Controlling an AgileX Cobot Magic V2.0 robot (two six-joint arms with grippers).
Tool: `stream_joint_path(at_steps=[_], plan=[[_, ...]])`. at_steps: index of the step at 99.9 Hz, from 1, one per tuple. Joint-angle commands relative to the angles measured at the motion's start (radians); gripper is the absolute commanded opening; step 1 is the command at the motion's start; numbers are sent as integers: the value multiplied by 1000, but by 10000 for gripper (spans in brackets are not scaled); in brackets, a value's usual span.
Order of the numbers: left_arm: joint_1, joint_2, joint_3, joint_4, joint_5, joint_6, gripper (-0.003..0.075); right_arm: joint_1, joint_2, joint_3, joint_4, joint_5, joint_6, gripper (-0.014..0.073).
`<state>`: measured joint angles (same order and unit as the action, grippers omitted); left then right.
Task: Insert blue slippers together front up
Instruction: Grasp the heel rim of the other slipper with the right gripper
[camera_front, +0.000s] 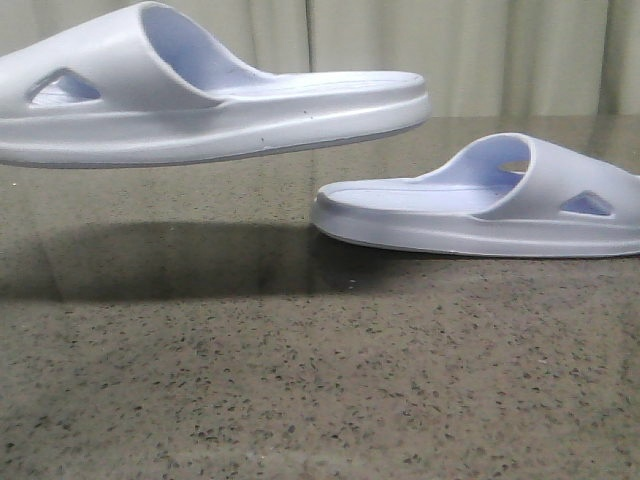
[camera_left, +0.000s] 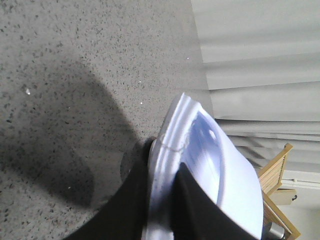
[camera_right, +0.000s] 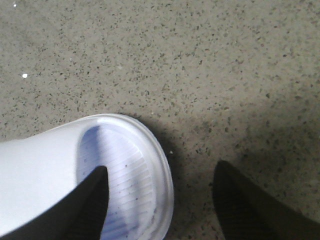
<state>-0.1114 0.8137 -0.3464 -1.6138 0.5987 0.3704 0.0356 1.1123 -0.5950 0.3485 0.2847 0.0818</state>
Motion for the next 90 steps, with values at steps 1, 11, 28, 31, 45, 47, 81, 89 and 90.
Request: stream_joint_path(at_steps=[1,11,28,31,45,47,81,89,90], plan=[[1,2,-25,-54,22,2,16,-1,8,-34,20,-74,0,383],[1,2,-25,-54,22,2,16,-1,25,-34,43,-85,0,383],[1,2,-25,-52,22,2,16,-1,43,-34,51,-92,0,383],[1,2,-25,-52,22,2,16,-1,45,-34,51,-92,0,383],[1,2,-25,-52,22,2,16,-1,65,-34,96,-86,0,383],[1,2,-25,-52,22,2,16,-1,67,-34,100,-84,0,383],[1,2,-25,-52,22,2,16,-1,81,-34,221,-41,0,383],[1,2,-25,-52,22,2,16,1,81,-34,231,-23,0,380],[1,2,-25,-52,22,2,16,1,81,-34,231,-23,0,380]])
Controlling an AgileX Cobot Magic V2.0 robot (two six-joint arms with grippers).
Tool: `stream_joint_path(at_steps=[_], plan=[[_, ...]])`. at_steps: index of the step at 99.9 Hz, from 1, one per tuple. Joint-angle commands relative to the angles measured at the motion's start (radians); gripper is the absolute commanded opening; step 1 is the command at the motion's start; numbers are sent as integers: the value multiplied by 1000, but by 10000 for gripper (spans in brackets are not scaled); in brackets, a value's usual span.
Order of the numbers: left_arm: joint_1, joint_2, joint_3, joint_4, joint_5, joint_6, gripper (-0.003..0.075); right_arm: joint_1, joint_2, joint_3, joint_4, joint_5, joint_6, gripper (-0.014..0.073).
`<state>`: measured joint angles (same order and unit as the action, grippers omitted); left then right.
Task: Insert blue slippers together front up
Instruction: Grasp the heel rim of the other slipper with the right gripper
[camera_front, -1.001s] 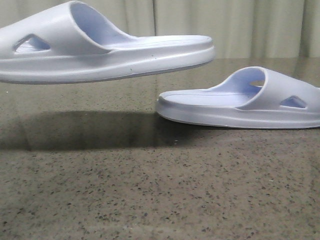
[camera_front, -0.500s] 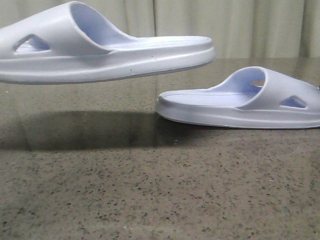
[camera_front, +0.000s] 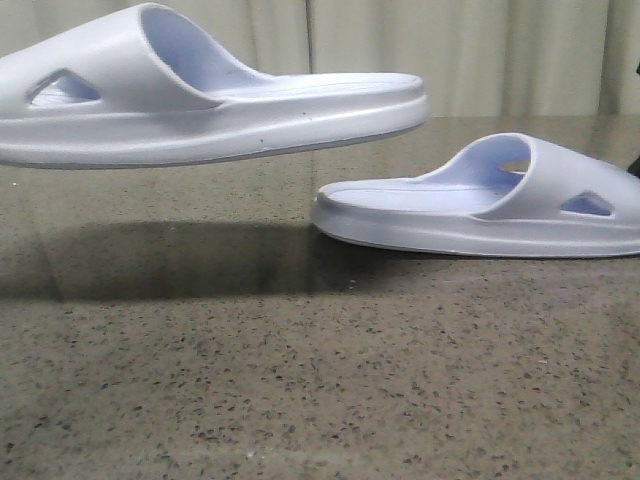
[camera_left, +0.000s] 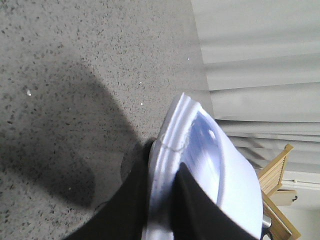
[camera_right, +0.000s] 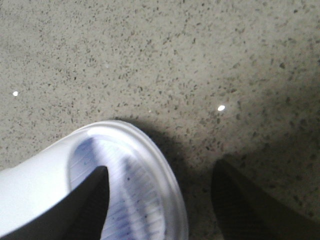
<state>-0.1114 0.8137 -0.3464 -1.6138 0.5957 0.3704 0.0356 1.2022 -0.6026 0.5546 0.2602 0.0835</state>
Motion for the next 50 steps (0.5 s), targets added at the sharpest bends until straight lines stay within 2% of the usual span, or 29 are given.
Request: stream_joint_path(at_steps=[1,38,50], plan=[[1,2,-25,-52,25,2,16,1,-9,-26,25,4,-2,380],[1,2,-25,-52,25,2,16,1,-9,-26,68,43,-2,373],[1,2,-25,-52,25,2,16,1,-9,-26,77,54,-2,262]])
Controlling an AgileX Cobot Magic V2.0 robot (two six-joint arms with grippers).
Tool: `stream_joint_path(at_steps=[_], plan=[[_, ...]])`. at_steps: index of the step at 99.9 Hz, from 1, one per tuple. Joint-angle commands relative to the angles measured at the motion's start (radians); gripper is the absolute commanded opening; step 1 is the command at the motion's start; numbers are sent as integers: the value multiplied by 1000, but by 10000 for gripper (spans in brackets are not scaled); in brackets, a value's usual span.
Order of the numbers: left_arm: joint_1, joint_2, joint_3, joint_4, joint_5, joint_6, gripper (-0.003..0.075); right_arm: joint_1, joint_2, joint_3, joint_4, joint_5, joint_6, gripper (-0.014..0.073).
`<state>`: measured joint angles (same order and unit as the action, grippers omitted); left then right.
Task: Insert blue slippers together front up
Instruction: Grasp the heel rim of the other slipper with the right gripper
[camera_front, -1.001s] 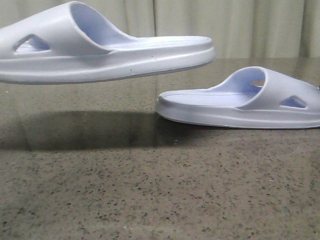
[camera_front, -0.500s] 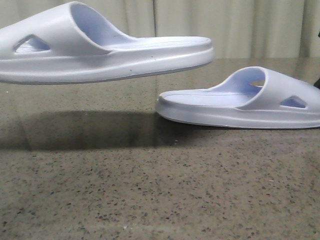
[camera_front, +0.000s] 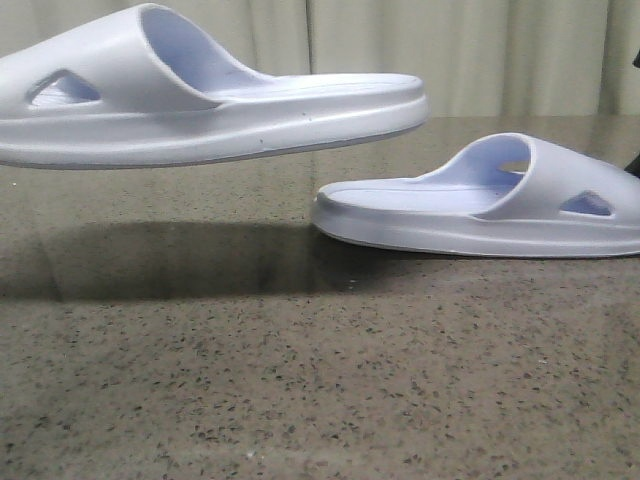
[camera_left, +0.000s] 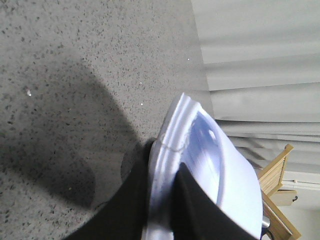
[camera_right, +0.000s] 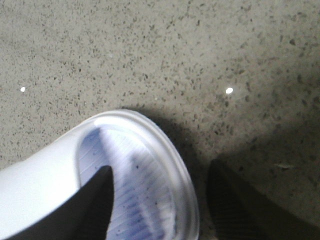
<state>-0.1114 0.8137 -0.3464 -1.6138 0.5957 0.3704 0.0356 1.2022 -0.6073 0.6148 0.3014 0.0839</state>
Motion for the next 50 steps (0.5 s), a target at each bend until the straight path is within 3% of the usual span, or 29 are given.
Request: stream_joint_path(at_steps=[1,17,50], plan=[[1,2,-25,-52,25,2,16,1,-9,-22,17,15,-2,245],[1,2,-25,-52,25,2,16,1,-9,-22,19,19,-2,90],[1,2,-25,-52,25,2,16,1,-9,-22,19,-62,-2,-107]])
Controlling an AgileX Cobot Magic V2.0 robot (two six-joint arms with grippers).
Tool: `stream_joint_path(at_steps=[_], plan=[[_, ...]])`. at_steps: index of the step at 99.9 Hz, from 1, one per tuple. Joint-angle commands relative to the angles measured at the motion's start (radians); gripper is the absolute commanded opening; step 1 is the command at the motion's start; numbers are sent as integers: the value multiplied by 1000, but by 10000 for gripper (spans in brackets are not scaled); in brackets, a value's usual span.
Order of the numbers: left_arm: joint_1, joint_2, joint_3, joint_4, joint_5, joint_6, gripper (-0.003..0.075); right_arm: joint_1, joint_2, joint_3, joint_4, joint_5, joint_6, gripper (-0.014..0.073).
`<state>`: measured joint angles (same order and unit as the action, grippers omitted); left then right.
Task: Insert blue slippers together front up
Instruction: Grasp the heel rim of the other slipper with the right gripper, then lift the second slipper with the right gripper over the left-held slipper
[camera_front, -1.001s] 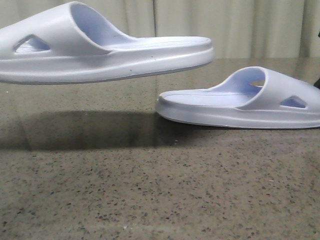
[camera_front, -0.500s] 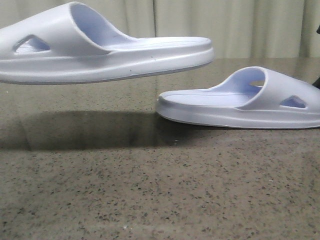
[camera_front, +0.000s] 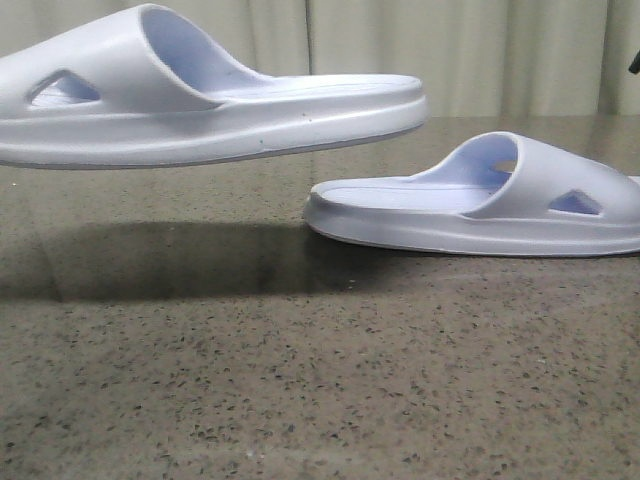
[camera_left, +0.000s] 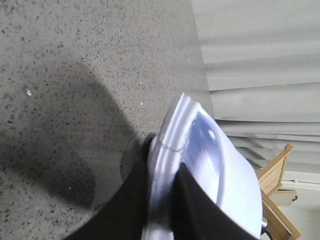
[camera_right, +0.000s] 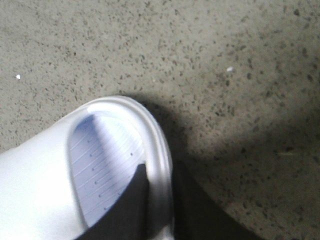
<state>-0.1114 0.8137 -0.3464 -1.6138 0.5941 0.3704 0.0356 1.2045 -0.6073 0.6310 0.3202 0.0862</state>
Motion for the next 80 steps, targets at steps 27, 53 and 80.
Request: stream_joint_path(at_steps=[27,53,80], plan=[[1,2,-25,-52,27,2,16,1,-58,-26,13,-208,-5,-107],[1,2,-25,-52,27,2,16,1,-238,-26,13,-259,-5,-107],[1,2,-25,-44,27,2,16,1,-447,-33,13,-243,-5,-107]])
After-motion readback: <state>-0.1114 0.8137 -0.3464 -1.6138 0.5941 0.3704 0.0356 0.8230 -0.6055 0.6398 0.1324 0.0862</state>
